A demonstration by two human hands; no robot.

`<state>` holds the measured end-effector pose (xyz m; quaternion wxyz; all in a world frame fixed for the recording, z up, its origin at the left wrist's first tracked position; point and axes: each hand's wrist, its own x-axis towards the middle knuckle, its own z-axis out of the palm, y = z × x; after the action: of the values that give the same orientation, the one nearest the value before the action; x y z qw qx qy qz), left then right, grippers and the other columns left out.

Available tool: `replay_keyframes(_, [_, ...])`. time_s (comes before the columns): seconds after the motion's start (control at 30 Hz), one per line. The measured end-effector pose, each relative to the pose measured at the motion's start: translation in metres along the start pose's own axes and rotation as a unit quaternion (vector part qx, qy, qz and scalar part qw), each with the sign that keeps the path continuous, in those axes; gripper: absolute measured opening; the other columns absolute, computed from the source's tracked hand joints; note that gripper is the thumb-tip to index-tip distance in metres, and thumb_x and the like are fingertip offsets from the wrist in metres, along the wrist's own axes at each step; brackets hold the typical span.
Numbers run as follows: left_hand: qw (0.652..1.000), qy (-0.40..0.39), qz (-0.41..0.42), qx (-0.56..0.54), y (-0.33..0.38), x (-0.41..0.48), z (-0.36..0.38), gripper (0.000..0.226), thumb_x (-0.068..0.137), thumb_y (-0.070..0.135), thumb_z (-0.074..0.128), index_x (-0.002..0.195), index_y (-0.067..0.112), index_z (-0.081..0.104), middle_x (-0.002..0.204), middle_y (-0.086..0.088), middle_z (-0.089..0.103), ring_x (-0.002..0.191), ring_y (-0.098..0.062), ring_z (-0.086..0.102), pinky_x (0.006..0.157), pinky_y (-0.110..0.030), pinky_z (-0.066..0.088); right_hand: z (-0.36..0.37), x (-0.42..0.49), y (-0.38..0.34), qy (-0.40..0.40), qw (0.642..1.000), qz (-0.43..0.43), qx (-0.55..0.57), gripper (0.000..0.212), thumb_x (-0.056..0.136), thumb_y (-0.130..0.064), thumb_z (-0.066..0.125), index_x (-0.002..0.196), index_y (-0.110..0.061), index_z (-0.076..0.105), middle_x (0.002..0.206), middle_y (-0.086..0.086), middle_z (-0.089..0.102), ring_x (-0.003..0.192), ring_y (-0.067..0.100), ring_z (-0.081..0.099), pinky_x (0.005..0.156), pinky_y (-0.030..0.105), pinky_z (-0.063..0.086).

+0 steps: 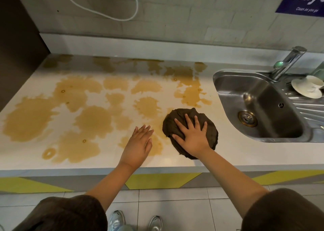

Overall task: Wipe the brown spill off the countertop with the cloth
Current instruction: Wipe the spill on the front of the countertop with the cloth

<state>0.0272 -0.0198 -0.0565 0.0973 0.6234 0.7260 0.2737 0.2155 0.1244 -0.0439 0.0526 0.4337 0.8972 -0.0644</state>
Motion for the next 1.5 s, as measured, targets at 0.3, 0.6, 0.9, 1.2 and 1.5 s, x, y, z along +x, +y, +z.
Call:
replay_keyframes(0.3, [1.0, 0.011, 0.0, -0.002, 0.0, 0.003, 0.003, 0.057, 0.093, 0.036, 0.019, 0.132, 0.008, 0.05, 0.141, -0.01, 0.045, 0.137, -0.021, 0.031, 0.115, -0.022, -0.001, -0.005, -0.001, 0.05, 0.014, 0.998, 0.064, 0.0, 0.064, 0.088, -0.07, 0.008, 0.148, -0.05, 0.008, 0.162, -0.001, 0.004, 0.147, 0.034, -0.003, 0.112, 0.064, -0.005])
replay_keyframes(0.6, [1.0, 0.009, -0.007, 0.007, -0.001, 0.003, 0.002, 0.056, 0.094, 0.036, 0.019, 0.133, 0.008, 0.049, 0.142, -0.009, 0.044, 0.137, -0.02, 0.031, 0.115, -0.024, 0.0, -0.003, 0.024, -0.022, -0.002, 0.999, 0.035, 0.013, 0.06, 0.094, -0.065, 0.014, 0.15, -0.046, 0.005, 0.162, 0.003, -0.001, 0.145, 0.04, -0.007, 0.11, 0.068, -0.007])
replay_keyframes(0.9, [0.999, 0.035, -0.007, -0.005, -0.002, -0.001, 0.0, 0.051, 0.095, 0.032, 0.024, 0.128, 0.007, 0.054, 0.139, -0.01, 0.048, 0.135, -0.021, 0.035, 0.116, -0.025, 0.005, 0.001, -0.014, 0.029, 0.023, 0.999, -0.033, 0.001, 0.075, 0.078, -0.08, -0.003, 0.146, -0.053, 0.01, 0.162, -0.004, 0.005, 0.147, 0.032, -0.004, 0.112, 0.065, -0.005])
replay_keyframes(1.2, [0.998, 0.044, 0.004, -0.033, 0.0, 0.0, -0.002, 0.051, 0.095, 0.032, 0.024, 0.13, 0.009, 0.052, 0.14, -0.01, 0.047, 0.136, -0.017, 0.031, 0.116, -0.025, 0.004, -0.006, 0.025, -0.018, -0.013, 0.998, 0.064, 0.007, 0.066, 0.09, -0.072, 0.016, 0.15, -0.046, 0.003, 0.162, 0.004, -0.003, 0.145, 0.041, -0.009, 0.109, 0.069, -0.007])
replay_keyframes(1.5, [0.999, 0.032, 0.019, 0.01, -0.029, -0.021, -0.028, 0.046, 0.096, 0.03, 0.027, 0.128, 0.011, 0.054, 0.138, -0.008, 0.049, 0.136, -0.016, 0.03, 0.117, -0.027, 0.004, 0.0, -0.025, 0.022, -0.017, 0.99, -0.137, 0.001, 0.07, 0.077, -0.085, 0.015, 0.142, -0.061, 0.006, 0.161, -0.011, -0.003, 0.148, 0.025, -0.009, 0.112, 0.062, -0.01])
